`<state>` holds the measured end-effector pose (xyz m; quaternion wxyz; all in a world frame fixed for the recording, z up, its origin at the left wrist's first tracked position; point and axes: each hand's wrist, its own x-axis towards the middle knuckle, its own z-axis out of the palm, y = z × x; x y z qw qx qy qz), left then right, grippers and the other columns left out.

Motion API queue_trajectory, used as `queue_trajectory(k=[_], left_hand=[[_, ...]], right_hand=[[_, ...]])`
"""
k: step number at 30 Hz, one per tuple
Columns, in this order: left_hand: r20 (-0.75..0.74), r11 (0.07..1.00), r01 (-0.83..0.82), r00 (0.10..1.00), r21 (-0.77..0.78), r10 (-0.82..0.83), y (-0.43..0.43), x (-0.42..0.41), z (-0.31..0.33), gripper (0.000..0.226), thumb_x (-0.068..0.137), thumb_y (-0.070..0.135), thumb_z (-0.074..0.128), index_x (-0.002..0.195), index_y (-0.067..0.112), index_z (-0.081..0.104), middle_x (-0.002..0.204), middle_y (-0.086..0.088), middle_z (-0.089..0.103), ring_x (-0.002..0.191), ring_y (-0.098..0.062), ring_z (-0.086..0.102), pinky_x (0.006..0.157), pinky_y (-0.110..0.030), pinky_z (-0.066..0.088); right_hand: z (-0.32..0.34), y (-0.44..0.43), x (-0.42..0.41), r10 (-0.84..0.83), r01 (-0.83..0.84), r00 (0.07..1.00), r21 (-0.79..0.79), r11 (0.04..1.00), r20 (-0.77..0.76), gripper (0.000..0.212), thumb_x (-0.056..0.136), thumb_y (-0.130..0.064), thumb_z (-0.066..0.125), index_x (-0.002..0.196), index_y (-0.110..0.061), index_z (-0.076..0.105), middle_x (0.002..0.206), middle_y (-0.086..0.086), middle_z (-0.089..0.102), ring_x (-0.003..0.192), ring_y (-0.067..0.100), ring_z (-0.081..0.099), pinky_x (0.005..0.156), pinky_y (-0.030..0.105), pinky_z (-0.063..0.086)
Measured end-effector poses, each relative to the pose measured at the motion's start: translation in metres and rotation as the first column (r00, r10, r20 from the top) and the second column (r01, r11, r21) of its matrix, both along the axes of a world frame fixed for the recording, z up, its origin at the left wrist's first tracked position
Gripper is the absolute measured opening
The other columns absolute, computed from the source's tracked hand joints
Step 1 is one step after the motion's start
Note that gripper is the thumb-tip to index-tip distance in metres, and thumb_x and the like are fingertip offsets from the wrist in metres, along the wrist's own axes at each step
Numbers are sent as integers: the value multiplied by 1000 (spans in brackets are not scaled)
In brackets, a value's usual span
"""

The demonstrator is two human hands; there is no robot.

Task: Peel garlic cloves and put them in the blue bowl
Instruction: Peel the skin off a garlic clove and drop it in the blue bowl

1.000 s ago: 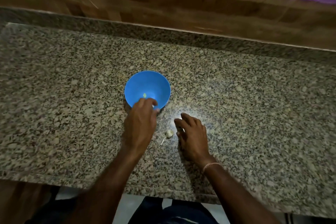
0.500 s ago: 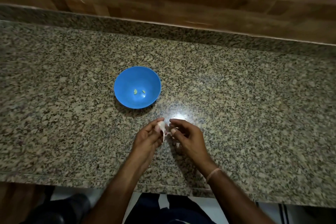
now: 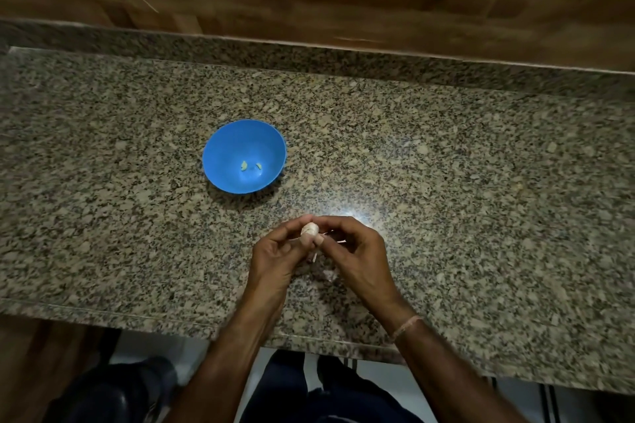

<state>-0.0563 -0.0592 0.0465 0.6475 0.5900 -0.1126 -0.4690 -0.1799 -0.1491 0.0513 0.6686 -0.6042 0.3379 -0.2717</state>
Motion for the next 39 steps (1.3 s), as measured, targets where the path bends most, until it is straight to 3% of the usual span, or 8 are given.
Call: queue_trajectory(k=[2, 7, 12, 17, 23, 32, 37, 39], left_hand=[[11, 1000, 0, 1000, 6, 0, 0, -2, 3, 34, 94, 14, 70, 128, 9, 70, 126, -5, 74, 116, -21, 71, 85, -26, 58], [5, 999, -22, 1000, 42, 22, 2, -5, 4, 38, 90, 23, 74, 126, 12, 72, 126, -6, 74, 119, -25, 69, 88, -37, 55], [14, 998, -31, 999, 46, 31, 5, -9, 6, 40, 85, 23, 76, 122, 9, 72, 123, -10, 75, 118, -29, 70, 89, -40, 57], [33, 999, -5, 999, 54, 3, 7, -9, 12, 37, 86, 16, 75, 122, 9, 72, 116, -10, 77, 113, -26, 73, 87, -31, 61], [56, 996, 43, 997, 80, -48, 14, -5, 13, 33, 93, 6, 72, 126, 4, 71, 116, -11, 77, 111, -26, 73, 89, -31, 61], [150, 991, 47, 987, 122, -65, 16, -9, 14, 30, 92, 3, 73, 121, 4, 73, 104, -12, 79, 100, -27, 77, 88, -35, 62], [82, 990, -7, 997, 140, -5, 15, -15, 13, 26, 92, 3, 73, 118, 6, 74, 109, -13, 79, 105, -26, 76, 94, -37, 61], [4, 991, -22, 1000, 129, 21, 14, -15, 12, 25, 93, 5, 72, 118, 6, 73, 108, -14, 79, 104, -27, 76, 91, -34, 62]], right_hand=[[-3, -2, -3, -5, 5, 1000, 13, 1000, -5, 24, 94, -13, 76, 118, -12, 76, 115, 3, 76, 111, 22, 72, 95, 50, 60], [-6, -1, -6, 10, -10, 1000, 7, 1000, -5, 25, 97, -11, 72, 122, -10, 75, 117, 2, 77, 114, 20, 72, 97, 52, 59], [-4, 1, -10, 41, -45, 999, -120, 992, -34, 26, 99, -11, 70, 124, -13, 75, 118, -3, 77, 114, 14, 72, 97, 44, 60], [2, 2, -12, 53, -81, 993, -275, 958, -107, 28, 98, -14, 71, 124, -25, 75, 105, -11, 79, 91, 10, 76, 80, 36, 64], [2, -2, -15, 104, -155, 981, -343, 927, -162, 26, 98, -14, 71, 123, -17, 76, 108, -7, 79, 93, 4, 75, 81, 35, 63], [-9, 10, -15, 86, -183, 968, -433, 883, -235, 28, 103, -18, 64, 130, -23, 71, 93, -5, 77, 79, 9, 73, 70, 35, 60], [-11, 15, -13, 66, -177, 969, -478, 860, -239, 27, 104, -17, 63, 130, -19, 71, 110, -5, 77, 93, 1, 72, 80, 25, 60], [-11, 15, -13, 50, -145, 974, -443, 885, -219, 24, 104, -17, 64, 127, -18, 72, 104, -6, 77, 89, 3, 73, 77, 23, 60]])
